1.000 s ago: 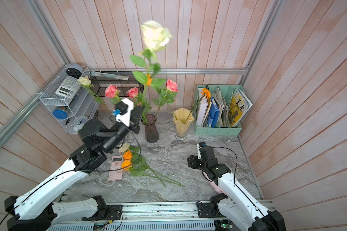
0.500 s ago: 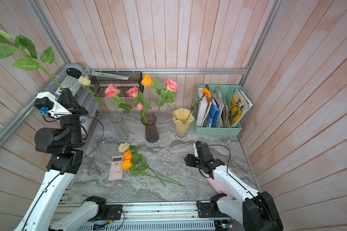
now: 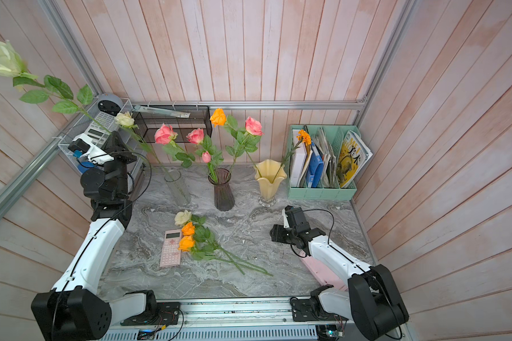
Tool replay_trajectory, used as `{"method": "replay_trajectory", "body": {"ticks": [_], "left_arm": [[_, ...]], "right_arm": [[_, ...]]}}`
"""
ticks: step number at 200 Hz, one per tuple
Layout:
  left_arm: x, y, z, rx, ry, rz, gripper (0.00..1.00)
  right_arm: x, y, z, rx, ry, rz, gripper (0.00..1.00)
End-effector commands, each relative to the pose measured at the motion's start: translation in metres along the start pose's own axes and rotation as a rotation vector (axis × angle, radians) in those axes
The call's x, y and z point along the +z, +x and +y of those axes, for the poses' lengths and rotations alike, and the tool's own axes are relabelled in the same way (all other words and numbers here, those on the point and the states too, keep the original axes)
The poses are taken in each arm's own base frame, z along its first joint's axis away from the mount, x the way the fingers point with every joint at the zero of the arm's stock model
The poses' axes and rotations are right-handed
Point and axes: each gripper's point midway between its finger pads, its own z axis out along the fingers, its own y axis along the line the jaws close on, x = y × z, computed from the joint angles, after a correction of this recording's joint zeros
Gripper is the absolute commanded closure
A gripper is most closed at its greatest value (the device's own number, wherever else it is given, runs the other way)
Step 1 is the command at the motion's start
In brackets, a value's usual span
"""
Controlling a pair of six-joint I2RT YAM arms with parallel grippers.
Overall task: Arrange the flowers in different vases according to their colors
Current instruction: Insert the flower into the vase.
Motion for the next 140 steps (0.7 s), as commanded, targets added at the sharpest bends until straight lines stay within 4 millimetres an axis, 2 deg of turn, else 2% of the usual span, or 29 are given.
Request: {"method": "replay_trajectory", "body": {"ticks": [1,61,89,140], "left_arm": [[0.002,0.006,-0.007,-0.031,0.066,-0.013,1.00],[0.010,0.076,0.006,-0.008,0.095,0.086,1.00],[0.011,0.110,0.010,-0.012,0.106,0.132,1.00],[0.009,0.155,-0.001,0.064,0.133,0.198,1.00]], "right_arm": [[0.002,-0.013,0.010,-0.020,-0.031,-0.010,0.36],[0.015,-0.011,0.030,-0.073,-0.116,0.097,0.38],[0.016,-0.012,0.031,-0.072,-0.123,0.100,0.39],[0.009,-0.009,0.037,-0.078,-0.157,0.094,0.38]]}}
